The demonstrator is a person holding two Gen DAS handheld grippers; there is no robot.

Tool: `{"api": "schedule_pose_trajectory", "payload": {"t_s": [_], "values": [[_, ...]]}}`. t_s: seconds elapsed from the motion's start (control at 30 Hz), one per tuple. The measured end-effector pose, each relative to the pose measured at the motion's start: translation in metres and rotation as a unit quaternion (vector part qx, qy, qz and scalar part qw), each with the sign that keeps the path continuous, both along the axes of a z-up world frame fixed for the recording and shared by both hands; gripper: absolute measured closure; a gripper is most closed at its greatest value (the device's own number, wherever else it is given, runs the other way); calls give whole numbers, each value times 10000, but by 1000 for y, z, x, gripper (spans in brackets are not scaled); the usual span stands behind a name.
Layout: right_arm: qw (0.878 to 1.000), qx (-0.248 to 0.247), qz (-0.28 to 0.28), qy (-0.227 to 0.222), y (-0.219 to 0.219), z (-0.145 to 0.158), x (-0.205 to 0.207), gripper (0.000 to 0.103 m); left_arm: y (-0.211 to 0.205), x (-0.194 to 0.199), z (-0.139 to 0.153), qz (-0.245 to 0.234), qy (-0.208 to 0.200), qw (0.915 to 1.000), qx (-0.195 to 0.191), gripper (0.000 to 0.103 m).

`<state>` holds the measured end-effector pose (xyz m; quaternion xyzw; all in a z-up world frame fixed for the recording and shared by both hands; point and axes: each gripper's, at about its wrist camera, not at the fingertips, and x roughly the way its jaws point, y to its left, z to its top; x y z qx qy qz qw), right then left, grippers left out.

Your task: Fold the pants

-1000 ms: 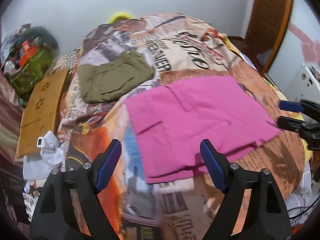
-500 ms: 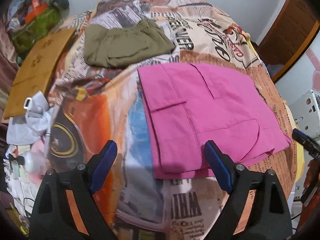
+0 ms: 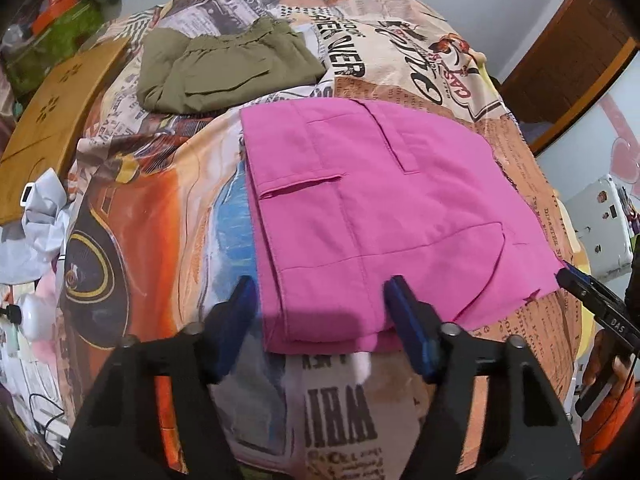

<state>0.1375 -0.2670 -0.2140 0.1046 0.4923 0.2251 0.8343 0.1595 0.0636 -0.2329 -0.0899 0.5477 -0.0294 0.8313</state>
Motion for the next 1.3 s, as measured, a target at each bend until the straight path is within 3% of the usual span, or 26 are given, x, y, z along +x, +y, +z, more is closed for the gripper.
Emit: {"api": "schedule_pose_trajectory", "payload": {"t_s": [0.17, 0.27, 0.6, 0.83, 0.97, 1.1, 1.2, 1.3], "values": [[9999, -98, -34, -44, 3, -5, 0, 83, 1, 1, 0, 47, -51, 9999, -89, 49], [9995, -266, -52, -175, 5, -3, -1, 96, 0, 0, 4, 49, -146, 9998, 91, 56], [9984, -497, 195, -206, 11, -8, -2, 97, -2, -9, 30, 127, -627, 9962, 594, 64], [9968, -713, 245, -261, 16, -8, -3, 97, 3, -11, 2, 127, -200, 9983, 535, 63], [9957, -844, 326, -222, 19, -7, -1, 97, 5, -14, -1, 141, -280, 9977, 599, 54], [9951, -887, 410, -169, 20, 2, 3, 97, 7, -17, 6, 90, -453, 9945, 940, 34], [9942, -901, 485, -327, 23, 17, 5, 95, 13, -18, 18, 167, -623, 9926, 1028, 33], [9947, -735, 515, -506, 28, 34, 8, 79, 15, -17, 32, 221, -811, 9894, 1184, 33]]}}
